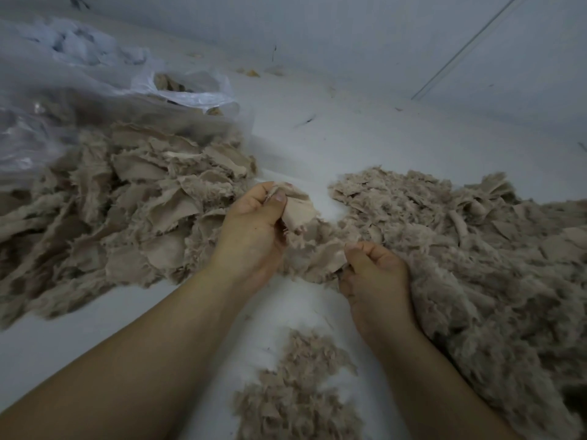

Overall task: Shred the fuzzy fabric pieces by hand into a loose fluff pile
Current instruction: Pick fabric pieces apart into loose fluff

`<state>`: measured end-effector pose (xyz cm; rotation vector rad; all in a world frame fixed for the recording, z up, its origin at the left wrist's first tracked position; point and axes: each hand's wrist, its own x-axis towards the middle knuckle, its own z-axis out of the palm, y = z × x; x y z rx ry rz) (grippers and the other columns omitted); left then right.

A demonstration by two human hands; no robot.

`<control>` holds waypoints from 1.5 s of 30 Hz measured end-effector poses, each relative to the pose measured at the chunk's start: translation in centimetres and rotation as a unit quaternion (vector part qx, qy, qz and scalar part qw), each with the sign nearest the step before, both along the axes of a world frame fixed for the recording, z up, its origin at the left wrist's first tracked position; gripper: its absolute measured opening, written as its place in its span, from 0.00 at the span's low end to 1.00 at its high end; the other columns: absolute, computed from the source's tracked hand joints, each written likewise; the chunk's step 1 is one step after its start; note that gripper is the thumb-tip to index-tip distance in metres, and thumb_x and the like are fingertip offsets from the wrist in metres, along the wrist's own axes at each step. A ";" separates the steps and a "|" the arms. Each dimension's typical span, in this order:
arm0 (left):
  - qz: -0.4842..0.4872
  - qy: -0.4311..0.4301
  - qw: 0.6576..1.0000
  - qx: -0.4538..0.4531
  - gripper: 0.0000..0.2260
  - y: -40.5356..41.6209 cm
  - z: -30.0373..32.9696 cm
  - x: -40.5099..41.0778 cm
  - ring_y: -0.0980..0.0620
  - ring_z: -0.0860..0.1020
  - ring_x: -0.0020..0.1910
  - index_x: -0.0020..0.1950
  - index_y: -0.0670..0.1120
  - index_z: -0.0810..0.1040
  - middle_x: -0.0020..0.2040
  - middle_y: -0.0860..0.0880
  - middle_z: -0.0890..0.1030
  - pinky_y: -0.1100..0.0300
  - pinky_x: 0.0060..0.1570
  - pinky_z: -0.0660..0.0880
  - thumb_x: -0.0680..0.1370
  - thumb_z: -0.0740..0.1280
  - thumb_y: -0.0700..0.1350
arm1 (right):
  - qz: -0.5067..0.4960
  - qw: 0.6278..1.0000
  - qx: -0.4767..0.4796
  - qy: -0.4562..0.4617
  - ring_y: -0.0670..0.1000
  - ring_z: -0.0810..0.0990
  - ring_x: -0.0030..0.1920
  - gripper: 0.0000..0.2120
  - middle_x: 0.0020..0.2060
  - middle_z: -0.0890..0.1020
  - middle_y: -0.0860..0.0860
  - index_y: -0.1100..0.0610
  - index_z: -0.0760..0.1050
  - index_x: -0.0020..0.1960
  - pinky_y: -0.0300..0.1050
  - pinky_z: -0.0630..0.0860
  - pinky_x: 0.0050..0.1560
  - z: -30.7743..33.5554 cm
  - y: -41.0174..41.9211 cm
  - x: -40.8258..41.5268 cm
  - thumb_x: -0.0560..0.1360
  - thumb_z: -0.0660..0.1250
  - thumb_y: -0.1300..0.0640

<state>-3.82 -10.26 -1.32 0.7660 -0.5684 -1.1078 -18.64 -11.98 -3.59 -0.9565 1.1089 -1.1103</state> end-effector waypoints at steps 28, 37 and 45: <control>-0.088 -0.233 0.964 0.098 0.05 0.7 -1.2 -0.9 0.54 0.62 0.19 0.46 0.47 0.77 0.24 0.48 0.73 0.69 0.20 0.57 0.75 0.71 0.46 | 0.068 0.995 -0.071 -0.011 0.45 0.57 0.21 0.16 0.22 0.63 0.49 0.63 0.75 0.34 0.37 0.56 0.22 -0.7 0.2 -0.2 0.79 0.66 0.58; -0.060 -0.060 0.993 0.080 0.05 0.9 -1.9 -1.5 0.55 0.57 0.17 0.43 0.43 0.74 0.22 0.47 0.67 0.70 0.20 0.56 0.78 0.65 0.40 | 0.072 0.995 -0.053 -0.035 0.44 0.56 0.21 0.15 0.23 0.62 0.50 0.61 0.77 0.35 0.35 0.56 0.22 -0.8 0.4 -0.1 0.79 0.65 0.61; -0.055 -0.053 0.993 0.088 0.07 0.8 -1.8 -0.1 0.54 0.56 0.17 0.46 0.41 0.76 0.22 0.47 0.65 0.71 0.20 0.55 0.80 0.64 0.44 | 0.061 0.996 -0.051 -0.032 0.43 0.57 0.21 0.13 0.21 0.62 0.47 0.65 0.74 0.37 0.36 0.57 0.22 -0.5 0.2 -0.2 0.80 0.64 0.62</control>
